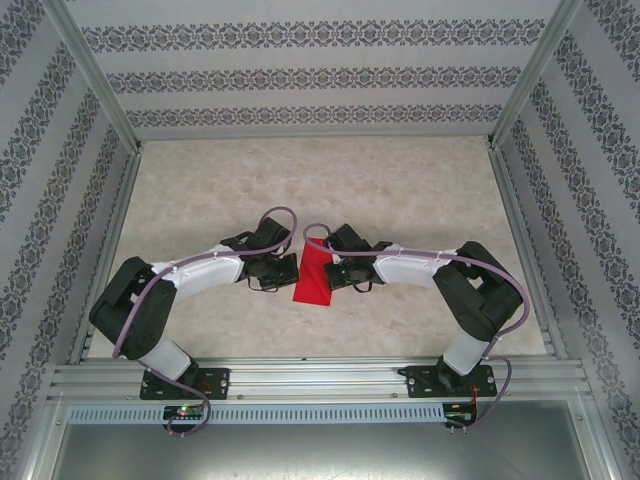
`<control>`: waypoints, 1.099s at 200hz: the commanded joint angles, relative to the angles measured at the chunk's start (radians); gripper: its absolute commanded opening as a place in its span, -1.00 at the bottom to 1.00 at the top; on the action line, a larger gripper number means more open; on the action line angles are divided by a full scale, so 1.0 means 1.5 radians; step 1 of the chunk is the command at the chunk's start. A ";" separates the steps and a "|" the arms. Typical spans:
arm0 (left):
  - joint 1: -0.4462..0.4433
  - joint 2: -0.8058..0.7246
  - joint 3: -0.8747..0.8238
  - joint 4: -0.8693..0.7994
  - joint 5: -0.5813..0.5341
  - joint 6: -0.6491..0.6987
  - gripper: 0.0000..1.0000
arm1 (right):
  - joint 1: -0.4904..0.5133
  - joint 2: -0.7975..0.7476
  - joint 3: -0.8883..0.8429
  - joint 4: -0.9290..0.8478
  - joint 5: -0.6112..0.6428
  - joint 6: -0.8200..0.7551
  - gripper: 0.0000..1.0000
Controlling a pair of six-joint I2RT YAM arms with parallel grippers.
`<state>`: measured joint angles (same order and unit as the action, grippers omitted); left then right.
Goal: Fold a paper plane with a square sheet of paper (pick it up from the middle)
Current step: Fold the triangle a second time at the center of the table.
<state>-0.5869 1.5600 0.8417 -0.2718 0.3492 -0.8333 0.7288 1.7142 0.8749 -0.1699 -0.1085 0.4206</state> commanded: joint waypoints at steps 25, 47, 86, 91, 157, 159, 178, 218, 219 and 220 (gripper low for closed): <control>0.051 0.009 -0.094 0.266 0.133 -0.123 -1.00 | -0.002 0.028 -0.008 -0.015 0.016 0.010 -0.90; 0.053 0.031 -0.096 0.346 0.165 -0.143 -1.00 | -0.002 0.029 -0.008 -0.017 0.017 0.010 -0.90; 0.053 0.055 -0.081 0.375 0.175 -0.147 -1.00 | -0.002 0.026 -0.012 -0.016 0.020 0.007 -0.91; 0.053 0.056 -0.078 0.373 0.174 -0.148 -1.00 | -0.004 0.025 -0.015 -0.013 0.020 0.007 -0.90; 0.053 0.060 -0.067 0.362 0.168 -0.143 -1.00 | -0.007 0.021 -0.023 -0.007 0.018 0.009 -0.90; 0.053 0.060 -0.068 0.362 0.168 -0.143 -1.00 | -0.008 0.022 -0.023 -0.008 0.018 0.008 -0.90; 0.053 0.057 -0.069 0.361 0.167 -0.141 -1.00 | -0.008 0.022 -0.023 -0.009 0.017 0.009 -0.90; 0.052 0.039 -0.076 0.353 0.157 -0.133 -1.00 | -0.008 0.023 -0.021 -0.015 0.017 0.010 -0.91; 0.053 0.039 -0.076 0.353 0.157 -0.133 -1.00 | -0.008 0.022 -0.021 -0.015 0.017 0.010 -0.91; 0.053 0.039 -0.076 0.353 0.157 -0.133 -1.00 | -0.008 0.022 -0.022 -0.015 0.017 0.010 -0.91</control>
<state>-0.5121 1.6386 0.7166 0.2401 0.5911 -1.0416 0.7284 1.7187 0.8703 -0.1413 -0.1085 0.4206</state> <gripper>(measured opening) 0.058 0.059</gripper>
